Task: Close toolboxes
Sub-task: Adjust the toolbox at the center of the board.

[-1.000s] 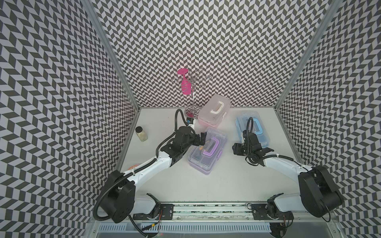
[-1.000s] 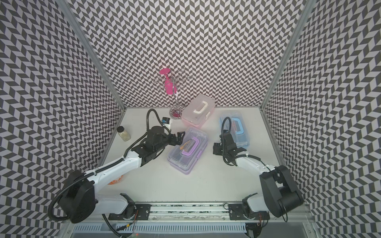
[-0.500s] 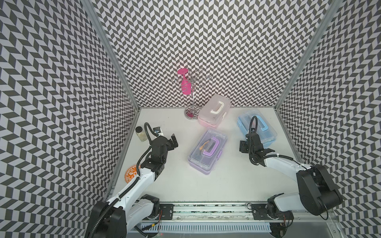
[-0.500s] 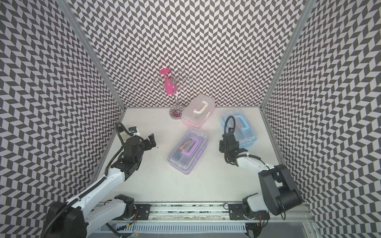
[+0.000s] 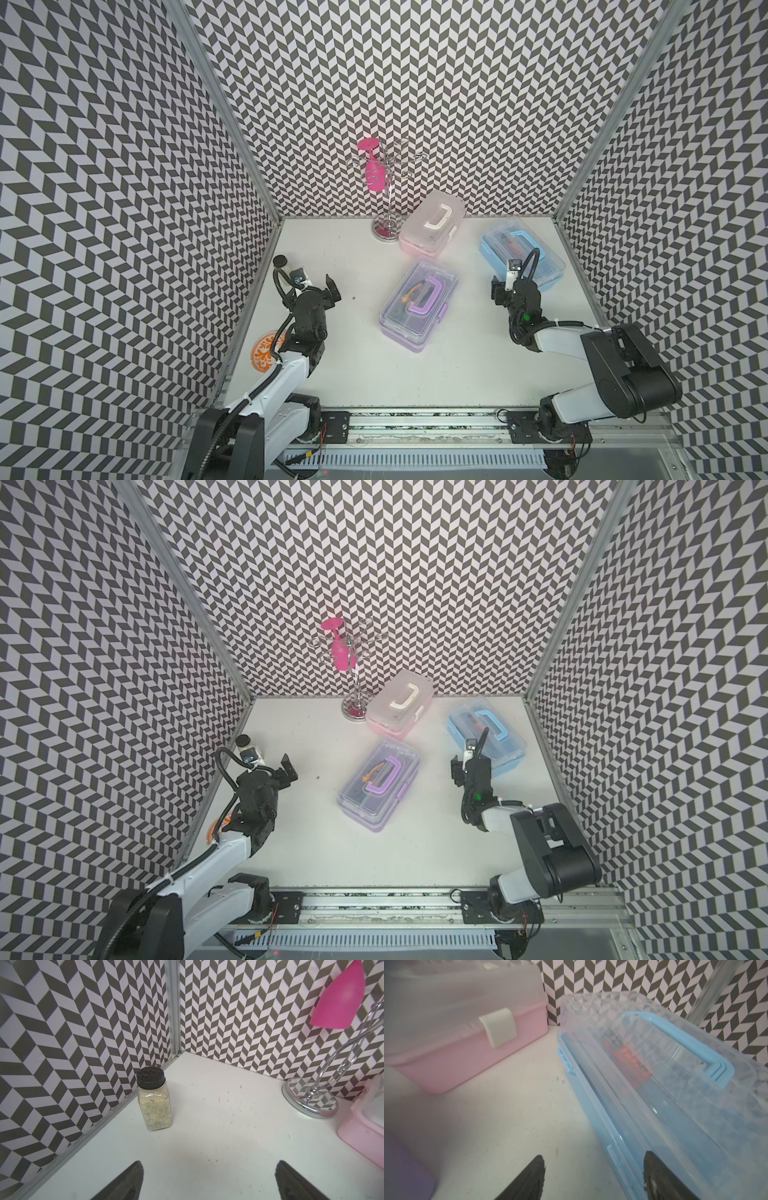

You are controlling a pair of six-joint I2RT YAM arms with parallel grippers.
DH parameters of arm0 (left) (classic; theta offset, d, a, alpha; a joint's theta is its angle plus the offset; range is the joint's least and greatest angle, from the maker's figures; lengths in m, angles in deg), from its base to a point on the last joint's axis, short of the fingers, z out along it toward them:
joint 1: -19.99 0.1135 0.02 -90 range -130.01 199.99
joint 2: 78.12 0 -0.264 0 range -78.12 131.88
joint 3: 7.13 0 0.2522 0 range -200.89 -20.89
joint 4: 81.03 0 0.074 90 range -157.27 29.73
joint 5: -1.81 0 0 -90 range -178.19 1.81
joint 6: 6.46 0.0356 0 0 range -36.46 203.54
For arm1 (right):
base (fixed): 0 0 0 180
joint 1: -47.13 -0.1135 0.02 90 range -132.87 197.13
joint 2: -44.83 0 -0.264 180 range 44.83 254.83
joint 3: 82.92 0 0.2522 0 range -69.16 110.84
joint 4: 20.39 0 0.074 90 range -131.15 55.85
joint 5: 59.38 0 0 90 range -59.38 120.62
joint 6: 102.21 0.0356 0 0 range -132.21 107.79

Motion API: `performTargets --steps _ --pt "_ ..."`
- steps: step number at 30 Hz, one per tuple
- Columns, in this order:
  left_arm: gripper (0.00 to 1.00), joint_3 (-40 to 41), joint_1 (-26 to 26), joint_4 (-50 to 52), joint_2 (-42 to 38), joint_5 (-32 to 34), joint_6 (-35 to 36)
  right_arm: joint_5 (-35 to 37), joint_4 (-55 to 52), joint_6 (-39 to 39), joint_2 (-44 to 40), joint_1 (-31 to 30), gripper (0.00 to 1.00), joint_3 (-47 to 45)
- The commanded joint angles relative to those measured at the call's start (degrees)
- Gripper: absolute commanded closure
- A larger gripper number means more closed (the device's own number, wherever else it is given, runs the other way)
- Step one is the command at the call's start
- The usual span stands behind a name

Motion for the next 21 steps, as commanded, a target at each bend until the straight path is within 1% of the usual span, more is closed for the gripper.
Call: performTargets --steps 1,2,4,5,8,11,13,15,16,17,18,19,21 --pt "0.01 0.75 2.09 -8.86 1.99 -4.94 2.77 -4.58 15.14 -2.75 1.08 2.19 0.25 -2.04" --pt "0.01 2.0 2.44 -12.55 2.61 -5.13 3.55 -4.89 16.47 -1.72 1.46 3.16 0.25 -2.41" --pt "0.01 5.06 3.2 -20.59 4.16 -5.59 5.32 -7.33 14.44 -0.15 1.03 5.2 0.25 -1.98" --pt "0.01 6.28 3.47 -24.19 5.34 -5.72 6.22 -9.27 15.91 0.56 1.03 6.31 0.25 -2.76" --pt "0.01 8.27 4.22 -31.99 9.77 -7.02 8.34 -10.86 22.48 2.51 1.62 8.25 0.25 -6.1" --pt "0.01 9.77 4.59 -41.3 15.12 -8.57 9.73 -11.41 24.68 2.92 2.57 8.93 0.24 -7.24" --pt "0.01 9.11 4.58 -42.5 16.66 -9.63 11.19 -11.61 31.23 3.53 4.04 9.24 0.23 -9.35" --pt "0.01 9.76 4.89 -49.14 21.1 -8.66 11.76 -11.68 34.32 3.34 4.94 9.22 0.23 -10.14" --pt "0.0 9.9 5.17 -50.85 23.6 -8.95 11.03 -11.68 33.56 3.33 4.71 9.21 0.23 -9.99" --pt "0.0 10.39 5.05 -55.42 27.33 -8.95 11.43 -11.69 32.46 3.34 4.45 9.26 0.23 -9.65" --pt "0.0 10.85 4.55 -62.61 31.19 -7.16 12.94 -11.67 31.4 3.37 4.17 9.21 0.03 -9.37" --pt "0.0 11.04 4.18 -64.17 32.07 -6.61 13.69 -11.61 30.7 3.41 3.98 9.24 0.0 -9.2" --pt "0.0 8.84 4.07 -51.43 27.16 -6.58 11.21 -11.61 29.78 3.48 3.73 9.24 0.0 -8.87"
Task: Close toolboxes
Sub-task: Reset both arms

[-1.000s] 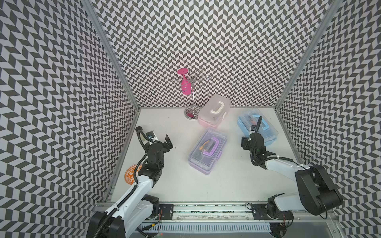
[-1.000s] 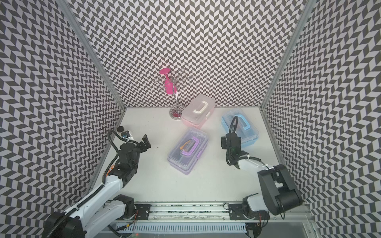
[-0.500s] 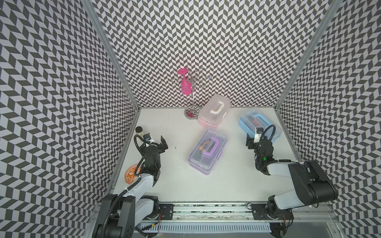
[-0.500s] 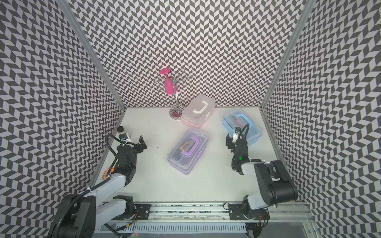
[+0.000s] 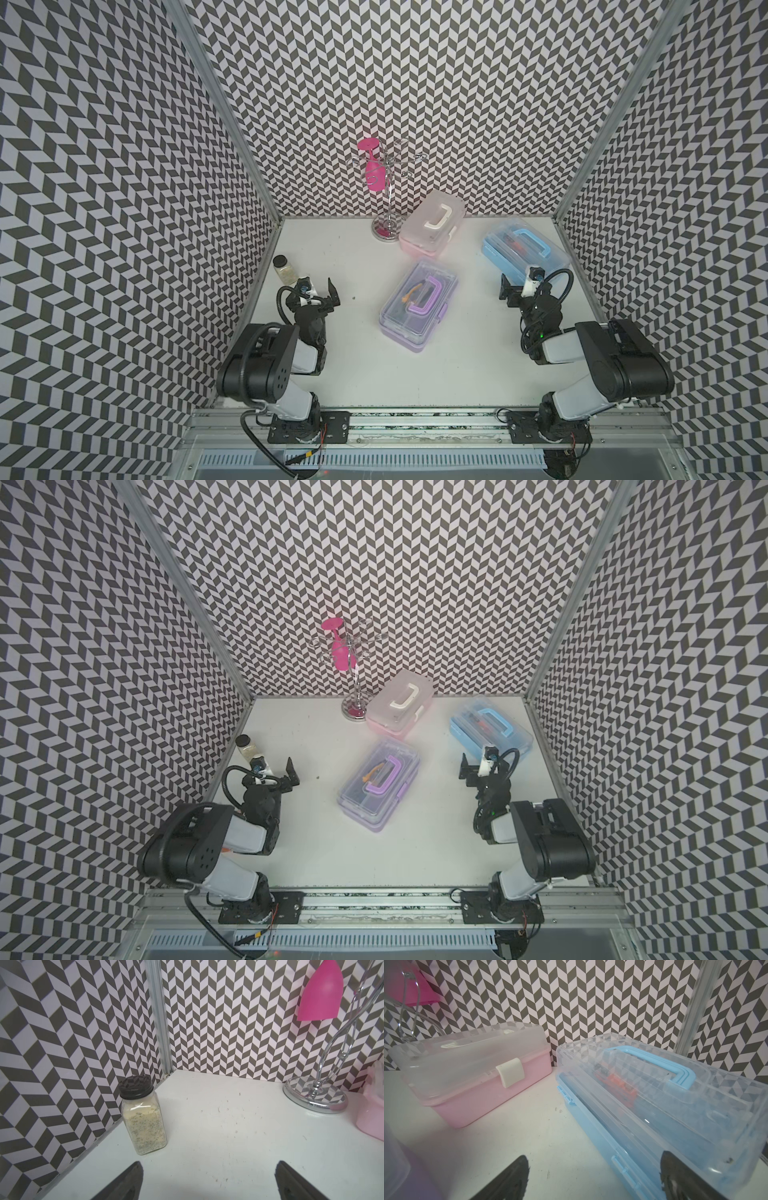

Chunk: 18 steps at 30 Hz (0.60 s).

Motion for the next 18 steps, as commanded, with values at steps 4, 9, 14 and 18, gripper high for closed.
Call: performTargets --steps 4,9,14,18 --pt "0.0 -4.17 1.04 0.81 -0.66 0.77 -0.67 -0.4 3.78 0.09 -0.55 0.34 0.0 0.75" --pt "0.0 -4.09 0.57 0.65 -0.82 1.01 -0.05 -0.4 3.82 0.1 -0.55 0.36 0.0 0.66" --pt "0.0 -4.09 -0.16 0.21 -0.5 1.77 0.6 -0.41 3.95 0.1 -0.47 0.34 0.0 0.64" --pt "0.0 -4.51 1.58 1.15 -0.53 -1.67 -0.35 -0.44 3.96 0.09 -0.46 0.38 0.01 0.61"
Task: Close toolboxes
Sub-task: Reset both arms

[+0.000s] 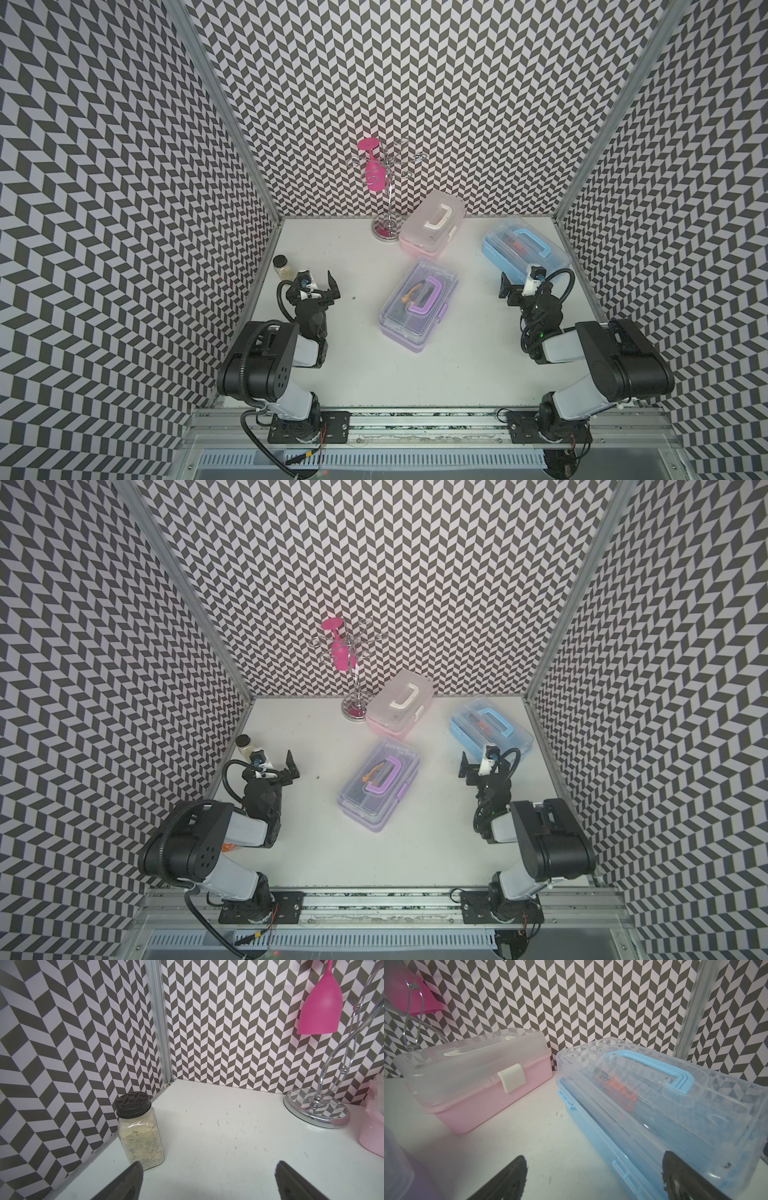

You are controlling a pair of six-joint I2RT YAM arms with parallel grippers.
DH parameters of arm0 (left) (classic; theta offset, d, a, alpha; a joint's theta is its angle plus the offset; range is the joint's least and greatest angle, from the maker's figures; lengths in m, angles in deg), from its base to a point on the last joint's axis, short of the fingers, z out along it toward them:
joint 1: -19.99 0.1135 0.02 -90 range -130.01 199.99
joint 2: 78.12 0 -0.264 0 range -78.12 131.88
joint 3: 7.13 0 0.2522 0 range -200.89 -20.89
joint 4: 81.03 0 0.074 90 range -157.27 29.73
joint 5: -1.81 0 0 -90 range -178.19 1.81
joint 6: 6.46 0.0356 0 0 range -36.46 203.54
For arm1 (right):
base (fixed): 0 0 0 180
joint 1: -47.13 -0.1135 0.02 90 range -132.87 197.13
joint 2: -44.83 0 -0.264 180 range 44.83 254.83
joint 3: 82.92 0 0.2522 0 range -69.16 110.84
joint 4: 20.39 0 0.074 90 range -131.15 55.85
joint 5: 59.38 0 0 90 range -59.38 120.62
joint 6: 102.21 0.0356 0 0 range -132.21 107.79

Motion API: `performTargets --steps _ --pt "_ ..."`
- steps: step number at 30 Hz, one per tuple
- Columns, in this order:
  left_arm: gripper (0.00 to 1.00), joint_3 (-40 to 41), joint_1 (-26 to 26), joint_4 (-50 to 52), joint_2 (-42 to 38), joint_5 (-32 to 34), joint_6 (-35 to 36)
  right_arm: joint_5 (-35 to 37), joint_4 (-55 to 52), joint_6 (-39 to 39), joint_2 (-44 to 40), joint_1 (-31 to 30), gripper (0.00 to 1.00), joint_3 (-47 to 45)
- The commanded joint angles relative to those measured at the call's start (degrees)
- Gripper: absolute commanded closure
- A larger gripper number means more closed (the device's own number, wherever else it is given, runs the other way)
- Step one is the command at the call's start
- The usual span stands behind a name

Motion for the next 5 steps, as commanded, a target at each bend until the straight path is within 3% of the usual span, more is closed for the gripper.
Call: performTargets --steps 1,5 --pt "0.01 -0.89 1.17 0.82 0.0 -1.98 -0.35 -0.37 3.52 -0.01 -0.46 0.34 0.0 0.53" --pt "0.01 -0.43 0.7 0.13 -0.26 -1.21 0.02 -0.32 3.52 -0.02 -0.48 0.36 0.0 0.49"
